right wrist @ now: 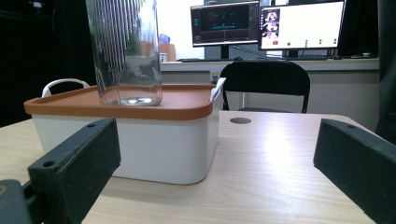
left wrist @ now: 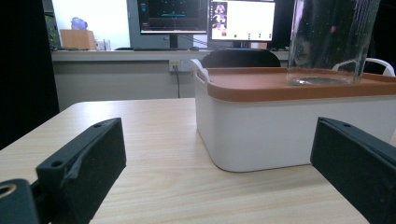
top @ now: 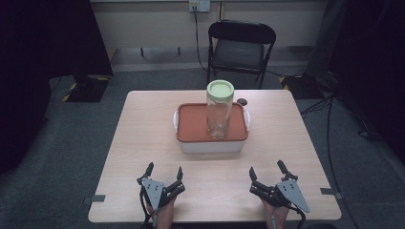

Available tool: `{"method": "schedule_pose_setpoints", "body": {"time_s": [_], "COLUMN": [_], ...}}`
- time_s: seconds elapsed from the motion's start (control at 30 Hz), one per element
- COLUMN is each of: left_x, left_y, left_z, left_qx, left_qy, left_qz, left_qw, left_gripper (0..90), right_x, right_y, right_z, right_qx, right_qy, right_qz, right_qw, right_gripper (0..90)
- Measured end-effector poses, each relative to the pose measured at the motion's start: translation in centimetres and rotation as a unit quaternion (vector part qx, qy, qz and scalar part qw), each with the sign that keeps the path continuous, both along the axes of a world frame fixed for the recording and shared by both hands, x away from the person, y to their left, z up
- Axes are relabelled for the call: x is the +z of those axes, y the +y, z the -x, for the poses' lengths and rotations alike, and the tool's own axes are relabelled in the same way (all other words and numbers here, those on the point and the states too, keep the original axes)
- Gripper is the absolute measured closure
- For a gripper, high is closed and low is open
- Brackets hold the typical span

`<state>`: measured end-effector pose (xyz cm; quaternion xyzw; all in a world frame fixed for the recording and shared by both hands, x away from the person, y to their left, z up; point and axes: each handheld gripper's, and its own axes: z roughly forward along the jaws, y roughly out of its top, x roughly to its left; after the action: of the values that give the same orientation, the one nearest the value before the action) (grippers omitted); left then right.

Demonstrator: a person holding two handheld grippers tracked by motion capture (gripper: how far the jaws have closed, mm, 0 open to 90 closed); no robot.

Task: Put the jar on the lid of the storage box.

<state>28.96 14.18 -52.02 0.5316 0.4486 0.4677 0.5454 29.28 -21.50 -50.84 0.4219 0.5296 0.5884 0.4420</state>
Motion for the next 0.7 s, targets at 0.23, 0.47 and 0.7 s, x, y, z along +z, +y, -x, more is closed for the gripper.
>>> {"method": "schedule_pose_setpoints", "body": {"time_s": [0.23, 0.47, 0.7], "left_x": [0.0, 0.0, 0.0], "left_y": [0.0, 0.0, 0.0], "left_z": [0.0, 0.0, 0.0], "left_qx": [0.000, 0.000, 0.000], "left_qy": [0.000, 0.000, 0.000], "left_qz": [0.000, 0.000, 0.000], "left_qw": [1.0000, 1.0000, 1.0000], "left_gripper": [2.9, 2.9, 2.9], "right_x": [-0.7, -0.9, -1.2], "right_y": [0.3, 0.3, 0.6], "right_z": [-0.1, -0.1, -0.2], "right_qx": [-0.005, -0.001, 0.001], "right_qy": [0.001, 0.001, 0.005], "right_qz": [-0.001, 0.003, 0.014], "right_qw": [1.0000, 1.0000, 0.9999], "right_gripper": [0.0, 0.0, 0.0]}}
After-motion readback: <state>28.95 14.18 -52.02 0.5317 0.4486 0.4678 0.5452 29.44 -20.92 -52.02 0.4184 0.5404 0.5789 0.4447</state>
